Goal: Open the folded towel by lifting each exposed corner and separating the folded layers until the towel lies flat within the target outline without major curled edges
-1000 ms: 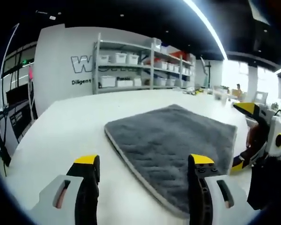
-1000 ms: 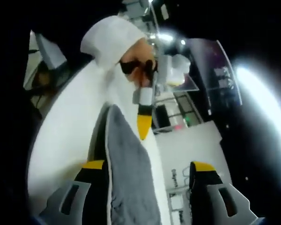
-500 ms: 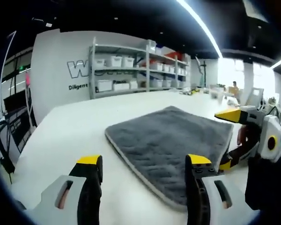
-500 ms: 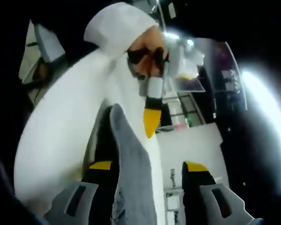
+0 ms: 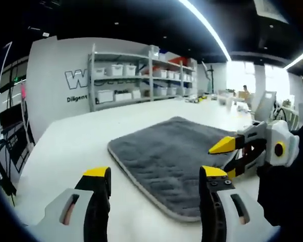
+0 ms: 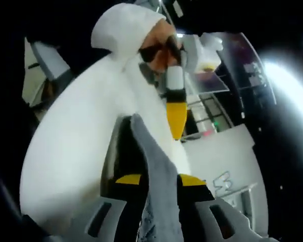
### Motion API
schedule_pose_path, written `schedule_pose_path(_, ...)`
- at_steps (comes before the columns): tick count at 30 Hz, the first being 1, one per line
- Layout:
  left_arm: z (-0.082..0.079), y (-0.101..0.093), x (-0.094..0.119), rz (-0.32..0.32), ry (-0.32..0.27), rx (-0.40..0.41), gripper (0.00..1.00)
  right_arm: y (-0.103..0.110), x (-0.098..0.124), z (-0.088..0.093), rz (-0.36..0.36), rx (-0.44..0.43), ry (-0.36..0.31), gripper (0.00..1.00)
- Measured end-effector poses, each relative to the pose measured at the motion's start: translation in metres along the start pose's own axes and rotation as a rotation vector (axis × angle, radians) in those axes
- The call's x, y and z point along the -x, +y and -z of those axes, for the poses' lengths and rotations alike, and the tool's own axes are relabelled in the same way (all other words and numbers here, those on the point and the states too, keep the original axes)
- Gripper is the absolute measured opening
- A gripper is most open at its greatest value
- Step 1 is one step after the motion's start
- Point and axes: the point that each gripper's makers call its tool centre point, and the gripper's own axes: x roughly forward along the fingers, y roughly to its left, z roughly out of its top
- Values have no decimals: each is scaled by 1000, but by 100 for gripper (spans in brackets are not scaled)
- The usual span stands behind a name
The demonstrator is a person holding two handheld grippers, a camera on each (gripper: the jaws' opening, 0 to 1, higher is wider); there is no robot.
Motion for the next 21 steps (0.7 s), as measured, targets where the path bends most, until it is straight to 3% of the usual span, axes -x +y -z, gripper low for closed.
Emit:
schedule_pose_path(7, -8, -20, 0, 104, -42, 21, 70, -1, 10, -1, -22, -87, -62, 1)
schedule_pose_path(9, -4, -25, 0, 129, -19, 10, 72, -3, 12, -1, -16, -133, -84, 0)
schedule_pose_path(14, -1, -36, 0, 171, -2, -20, 76, -4, 14, 1, -17, -152, -89, 0)
schedule_pose_path(18, 3, -44, -1, 182, 21, -78, 78, -3, 16, -5, -51, -296, -146, 0)
schedule_pose_path(21, 5, -45, -3, 171, 32, -124, 78, -9, 16, -1, -50, -374, -154, 0)
